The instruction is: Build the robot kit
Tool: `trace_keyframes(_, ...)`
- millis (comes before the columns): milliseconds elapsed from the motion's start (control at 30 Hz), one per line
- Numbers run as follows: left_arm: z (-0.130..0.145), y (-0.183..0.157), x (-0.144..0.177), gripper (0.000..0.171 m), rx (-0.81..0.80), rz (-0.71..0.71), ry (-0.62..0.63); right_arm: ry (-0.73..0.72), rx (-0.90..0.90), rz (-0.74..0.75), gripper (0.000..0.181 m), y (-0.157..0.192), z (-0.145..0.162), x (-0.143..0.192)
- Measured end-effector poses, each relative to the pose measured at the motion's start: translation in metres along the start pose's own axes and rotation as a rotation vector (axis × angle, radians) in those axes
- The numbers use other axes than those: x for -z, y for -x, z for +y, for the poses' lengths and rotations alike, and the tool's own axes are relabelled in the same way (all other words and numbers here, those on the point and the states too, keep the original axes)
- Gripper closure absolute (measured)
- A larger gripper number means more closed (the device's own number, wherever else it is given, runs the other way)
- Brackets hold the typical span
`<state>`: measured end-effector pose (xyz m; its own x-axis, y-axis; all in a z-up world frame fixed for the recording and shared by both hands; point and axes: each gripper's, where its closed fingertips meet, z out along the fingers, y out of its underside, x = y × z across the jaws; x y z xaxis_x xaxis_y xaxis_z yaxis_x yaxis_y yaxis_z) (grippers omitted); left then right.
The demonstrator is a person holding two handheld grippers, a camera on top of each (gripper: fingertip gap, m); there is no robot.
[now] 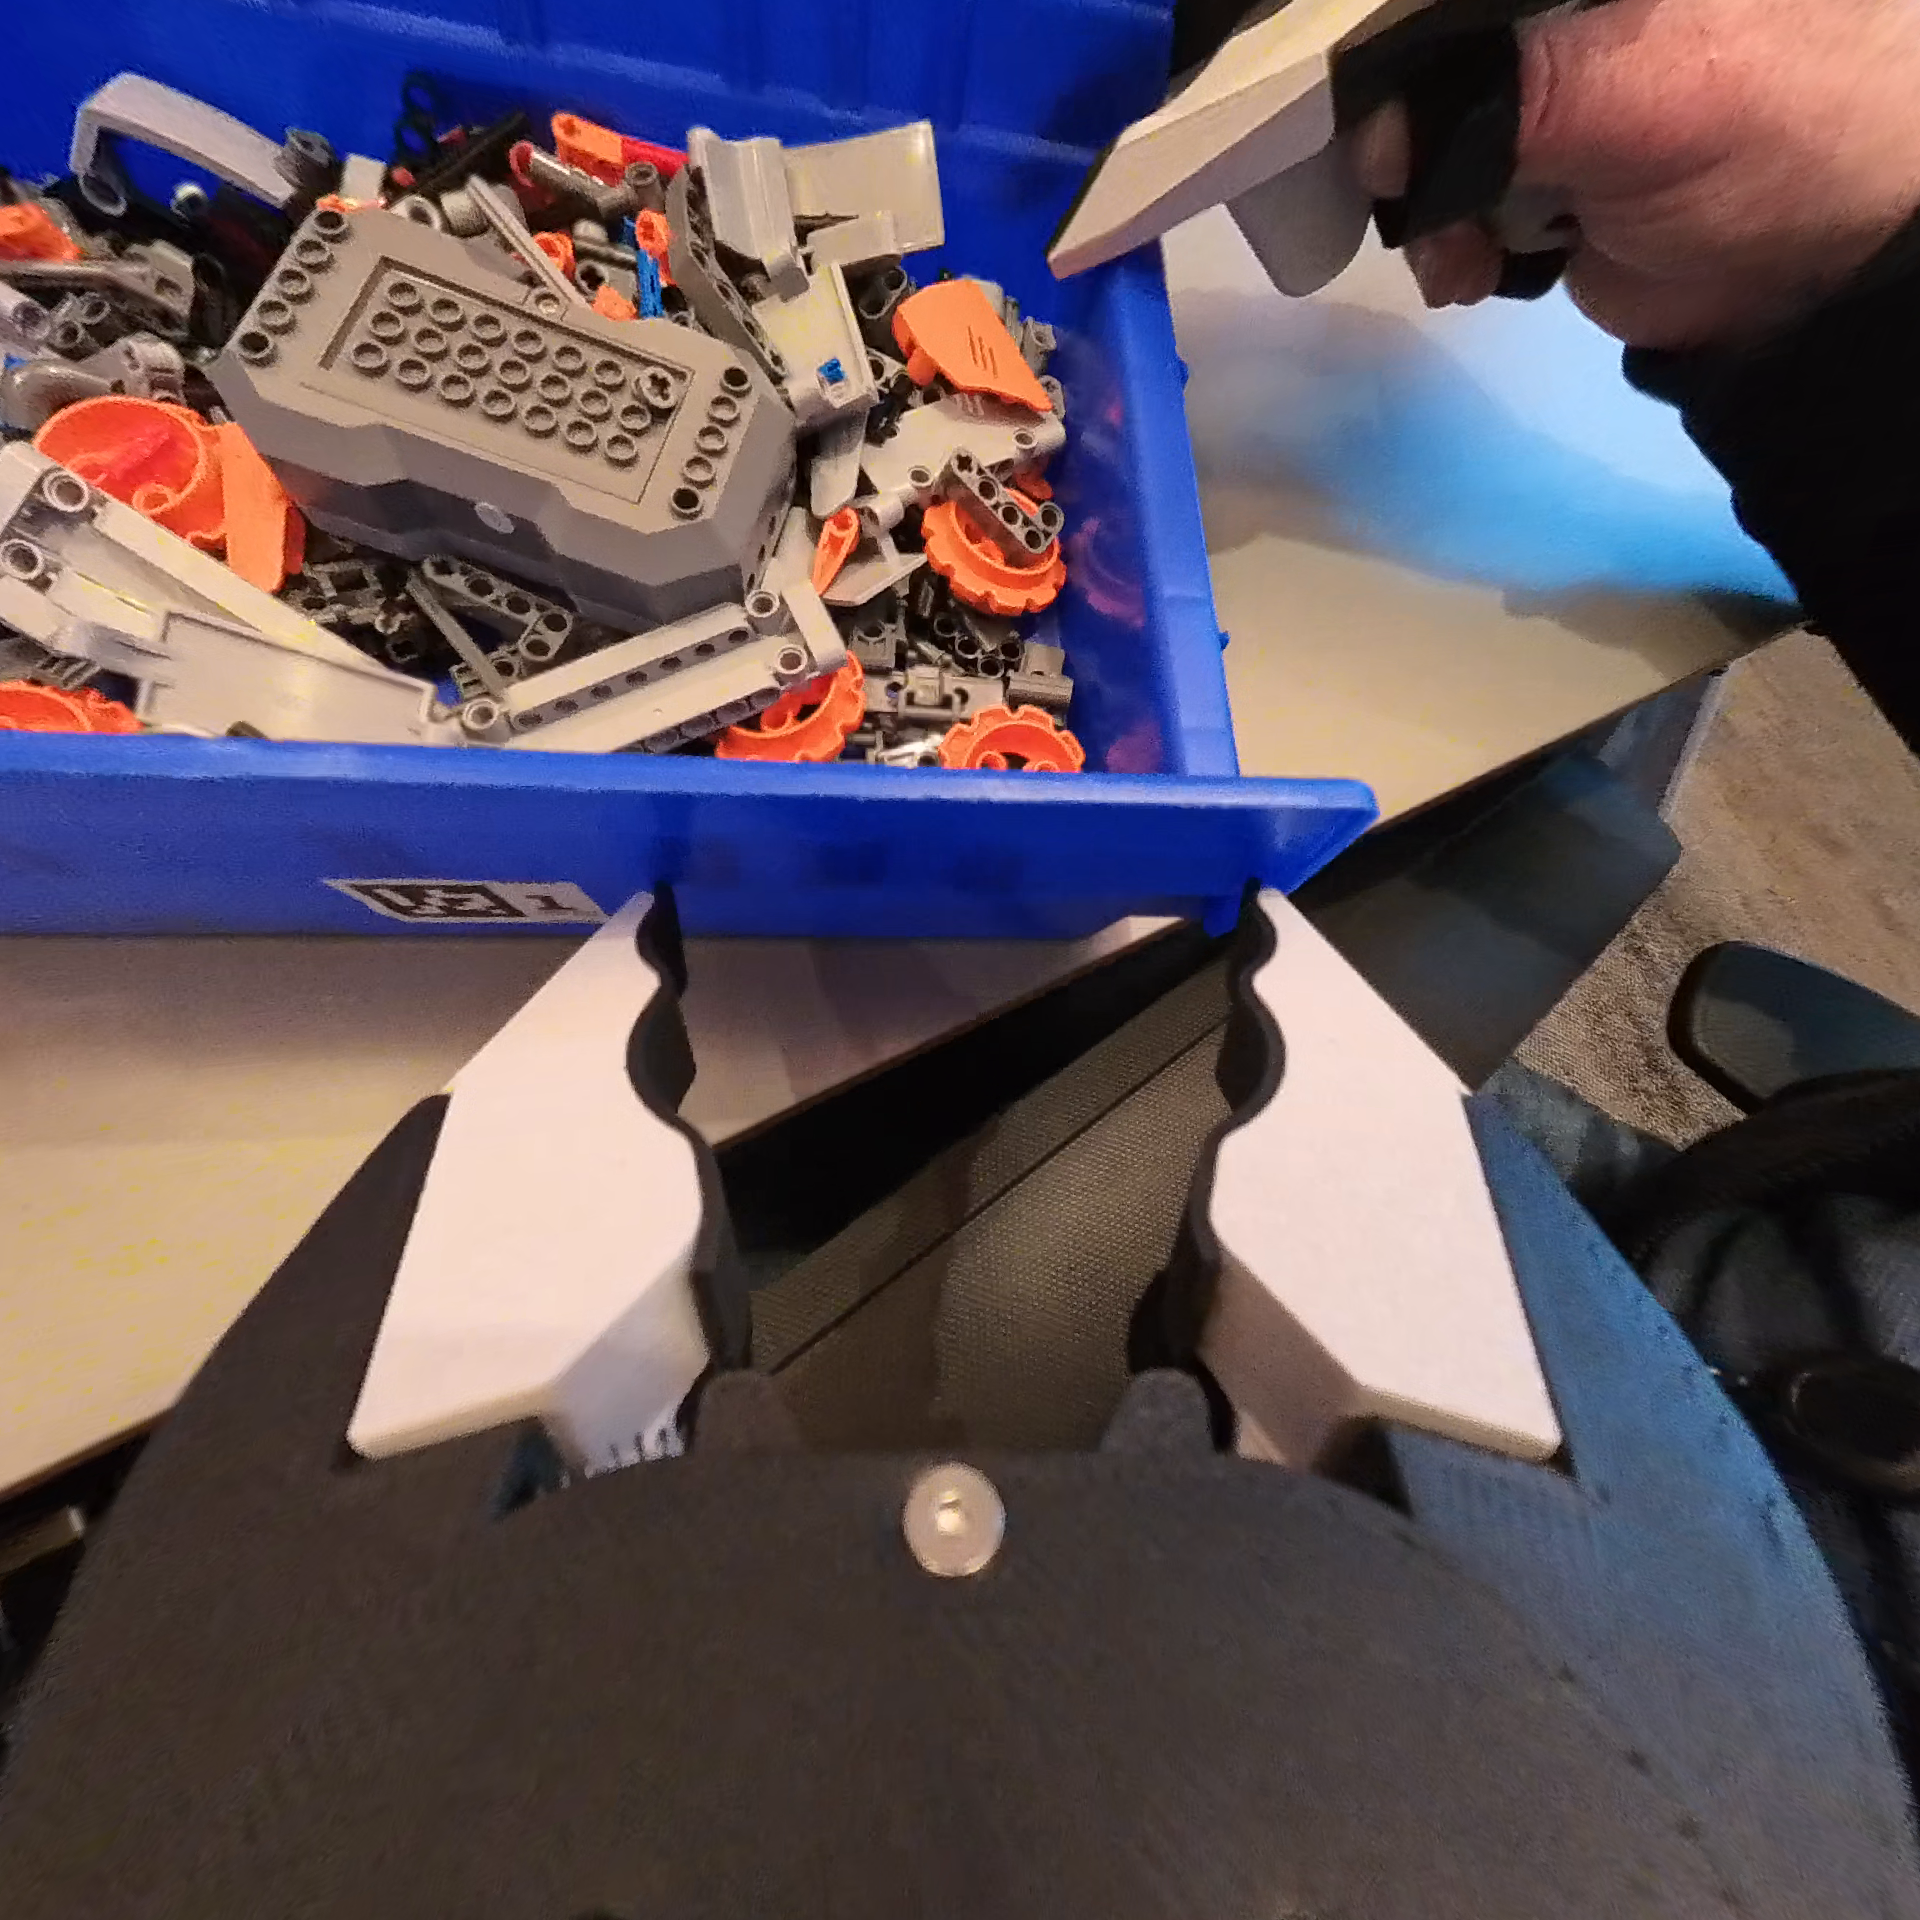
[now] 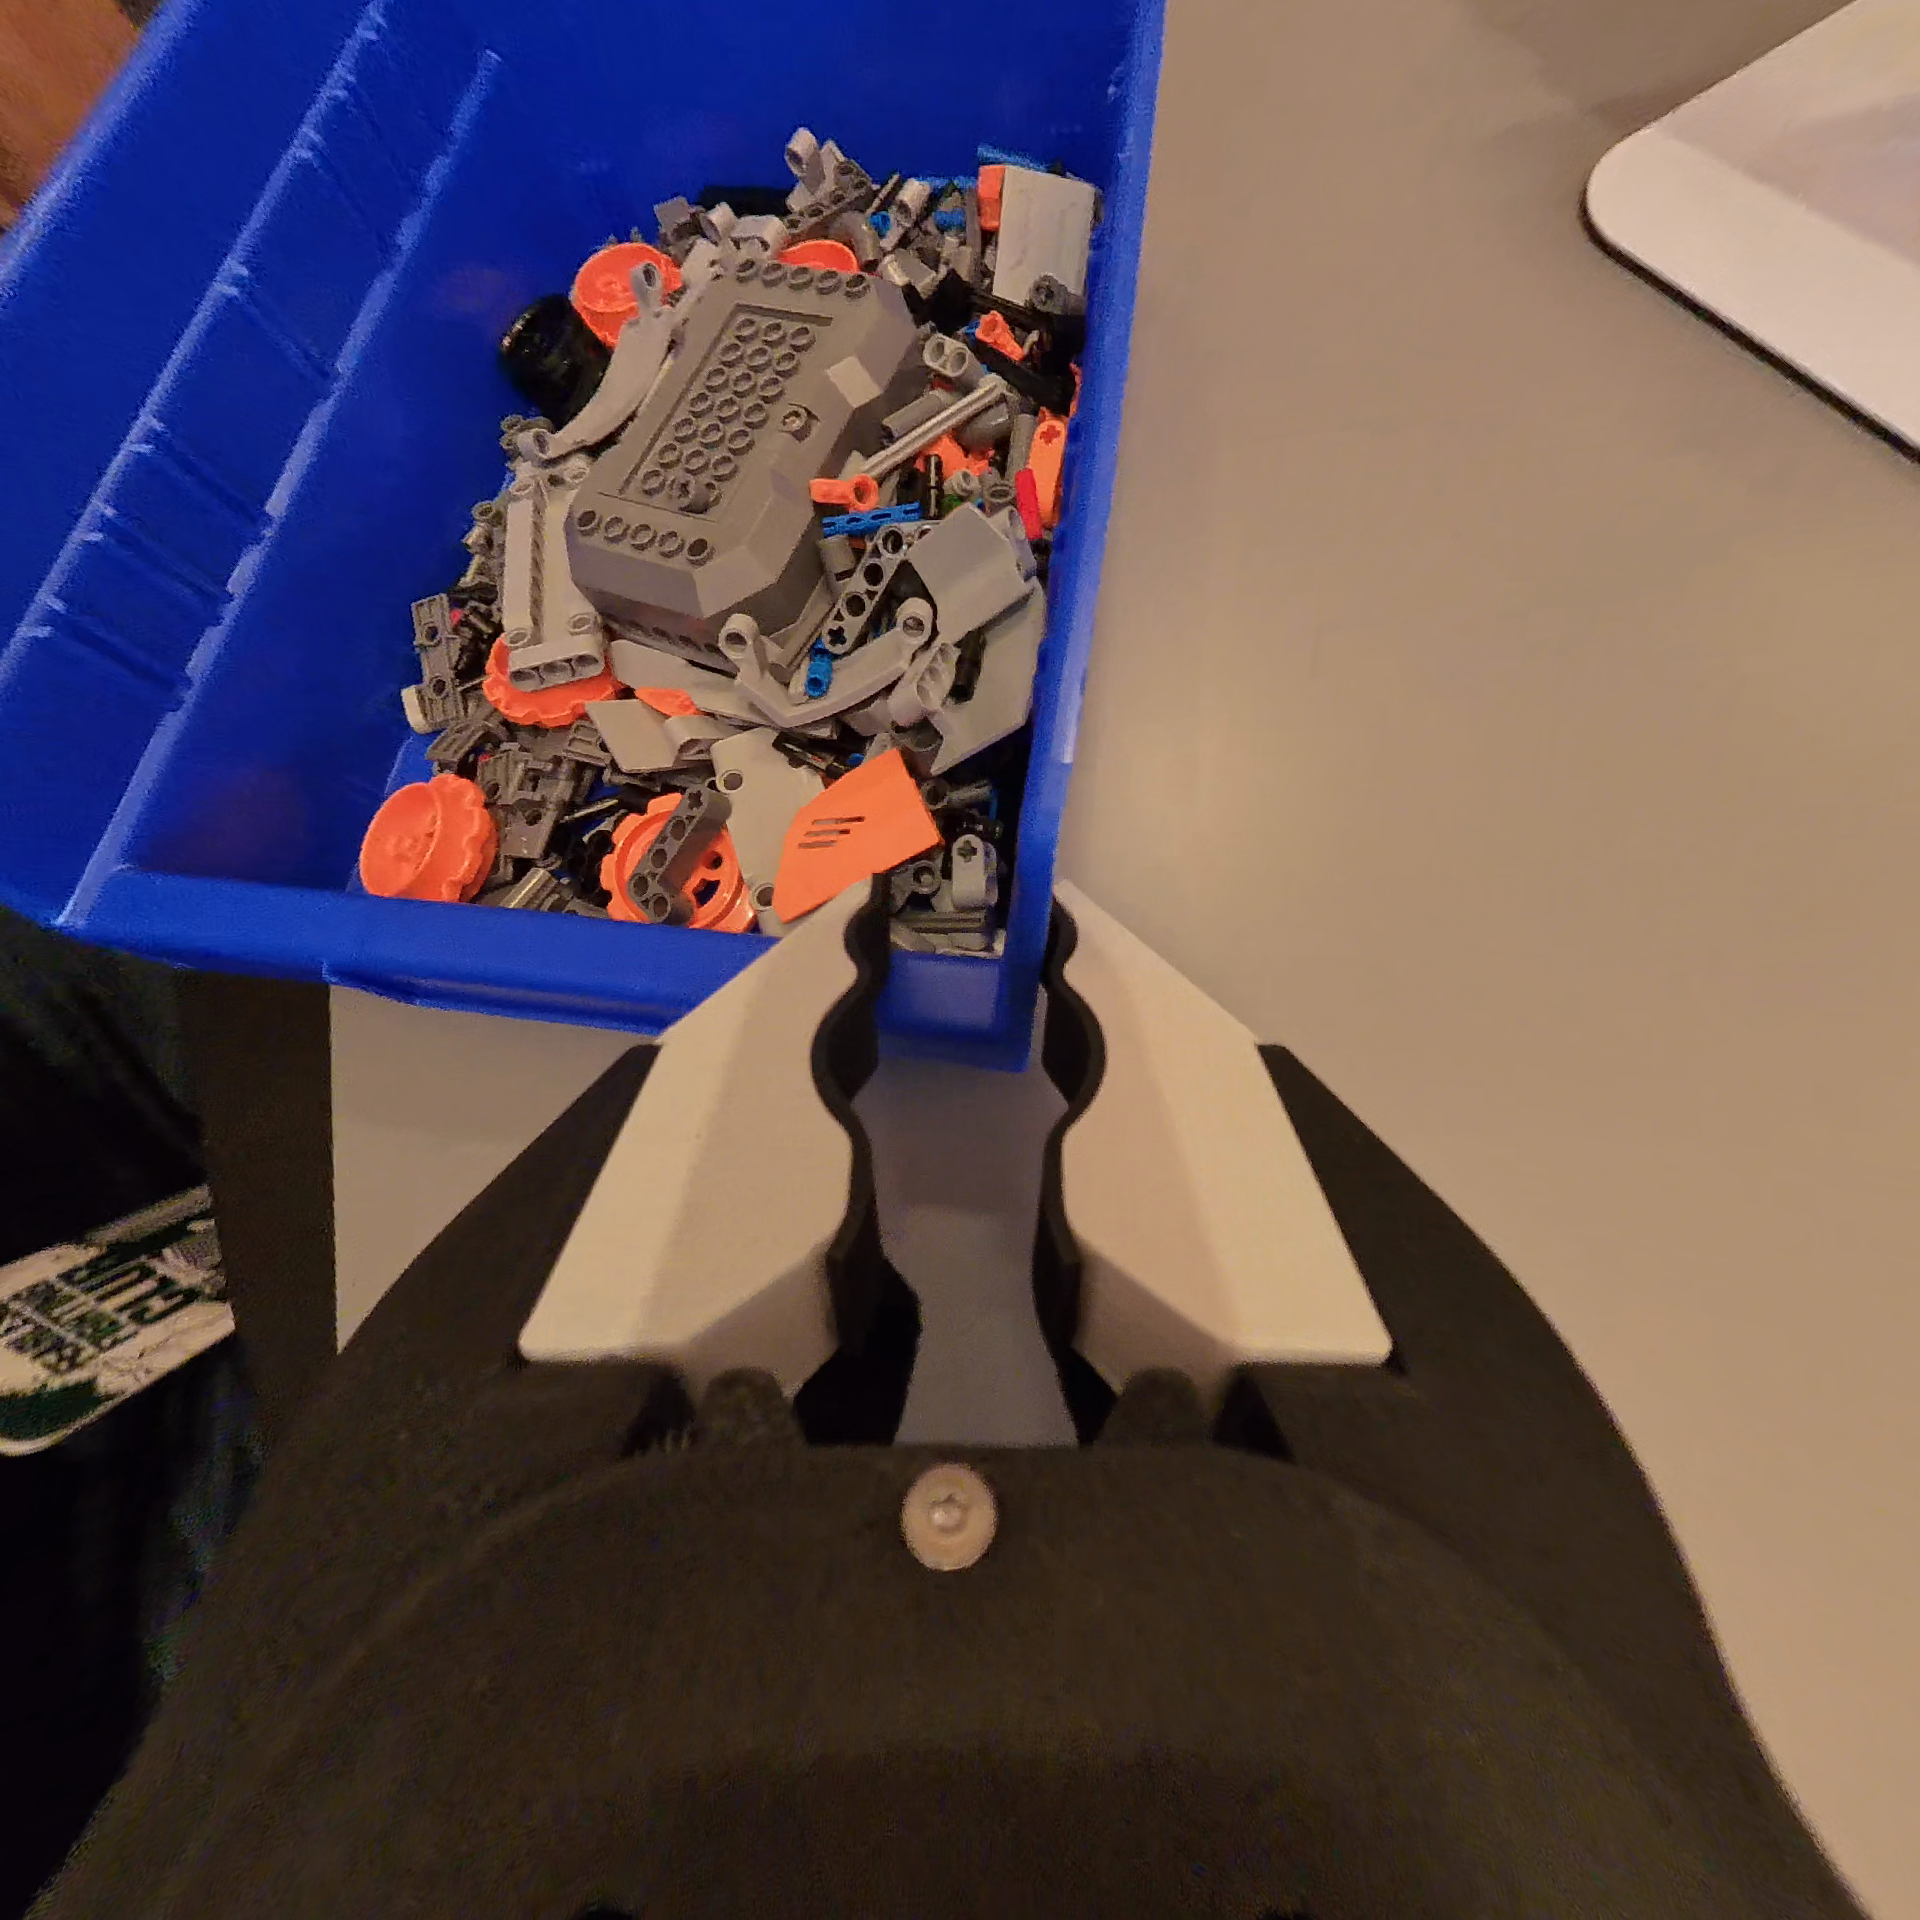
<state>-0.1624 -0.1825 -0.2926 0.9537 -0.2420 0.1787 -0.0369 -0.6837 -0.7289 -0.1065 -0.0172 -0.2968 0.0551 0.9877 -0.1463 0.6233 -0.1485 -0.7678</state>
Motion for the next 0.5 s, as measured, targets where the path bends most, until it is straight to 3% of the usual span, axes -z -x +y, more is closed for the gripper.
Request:
trace_keyframes(200, -0.012, 0.054, 0.010, 0.089, 0.015, 0.004, 0.051, -0.016, -0.061, 0.016, 0.164, -0.017, -0.030, -0.033)
trace_keyframes(300, -0.029, 0.117, 0.021, 0.131, 0.071, -0.107, 0.048, -0.052, -0.153, -0.007, 0.164, -0.028, -0.056, -0.058)
trace_keyframes(333, -0.034, 0.135, 0.025, 0.136, 0.094, -0.120, 0.047, -0.051, -0.151, 0.001, 0.166, -0.029, -0.062, -0.066)
trace_keyframes(400, -0.034, 0.164, 0.030, 0.136, 0.122, -0.149, 0.082, -0.056, -0.126, -0.002, 0.163, -0.026, -0.074, -0.081)
trace_keyframes(500, -0.036, 0.174, 0.046, 0.131, 0.183, -0.133, 0.027, -0.076, -0.143, -0.043, 0.159, -0.017, -0.082, -0.093)
